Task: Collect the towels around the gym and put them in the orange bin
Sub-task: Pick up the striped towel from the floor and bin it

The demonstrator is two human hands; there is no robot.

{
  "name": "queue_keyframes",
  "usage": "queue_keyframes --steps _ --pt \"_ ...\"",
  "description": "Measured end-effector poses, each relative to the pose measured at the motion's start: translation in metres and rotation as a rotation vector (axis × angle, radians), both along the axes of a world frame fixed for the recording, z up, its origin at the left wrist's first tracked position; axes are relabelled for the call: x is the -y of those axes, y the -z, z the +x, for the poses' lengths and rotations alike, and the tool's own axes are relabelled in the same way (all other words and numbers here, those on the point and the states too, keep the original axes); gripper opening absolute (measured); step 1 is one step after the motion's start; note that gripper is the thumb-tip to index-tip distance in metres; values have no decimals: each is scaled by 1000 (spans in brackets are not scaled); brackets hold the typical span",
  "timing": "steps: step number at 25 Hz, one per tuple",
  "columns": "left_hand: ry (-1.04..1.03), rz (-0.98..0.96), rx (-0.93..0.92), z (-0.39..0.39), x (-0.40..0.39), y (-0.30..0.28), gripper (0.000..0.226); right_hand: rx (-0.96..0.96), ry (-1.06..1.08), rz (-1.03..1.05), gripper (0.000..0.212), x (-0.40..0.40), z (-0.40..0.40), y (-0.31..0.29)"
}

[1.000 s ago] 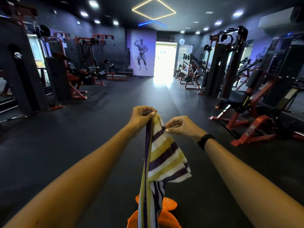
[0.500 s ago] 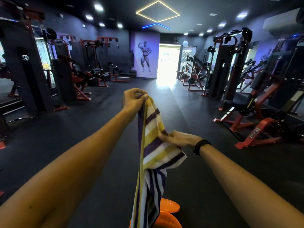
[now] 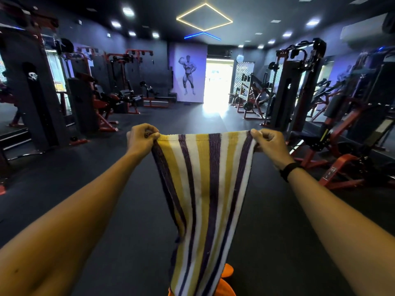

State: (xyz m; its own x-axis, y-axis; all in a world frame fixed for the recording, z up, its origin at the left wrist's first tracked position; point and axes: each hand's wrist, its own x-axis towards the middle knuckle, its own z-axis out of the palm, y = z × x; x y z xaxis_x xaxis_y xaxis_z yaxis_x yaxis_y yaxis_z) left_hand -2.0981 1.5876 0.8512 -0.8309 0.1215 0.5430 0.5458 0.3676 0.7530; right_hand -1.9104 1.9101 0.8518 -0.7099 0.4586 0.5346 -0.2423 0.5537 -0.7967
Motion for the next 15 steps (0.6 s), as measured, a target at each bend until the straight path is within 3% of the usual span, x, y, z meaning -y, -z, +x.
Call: queue_keyframes --steps 3,5,7,10,12,15 --pt "-30 84 -24 3 -1 -8 1 -50 15 13 24 -2 3 -4" --pt "-34 -78 -116 0 1 -7 11 -55 12 21 10 -4 8 -4" --pt "-58 -184 -148 0 0 0 16 -53 -10 11 8 -4 14 -3" --pt "-18 -30 -21 3 -8 9 18 -73 -6 -45 16 -6 21 -1" --pt "106 -105 75 3 -10 19 17 66 -34 -32 14 -10 30 0" --pt "377 -507 310 8 -3 32 15 538 -105 117 12 -20 47 11"
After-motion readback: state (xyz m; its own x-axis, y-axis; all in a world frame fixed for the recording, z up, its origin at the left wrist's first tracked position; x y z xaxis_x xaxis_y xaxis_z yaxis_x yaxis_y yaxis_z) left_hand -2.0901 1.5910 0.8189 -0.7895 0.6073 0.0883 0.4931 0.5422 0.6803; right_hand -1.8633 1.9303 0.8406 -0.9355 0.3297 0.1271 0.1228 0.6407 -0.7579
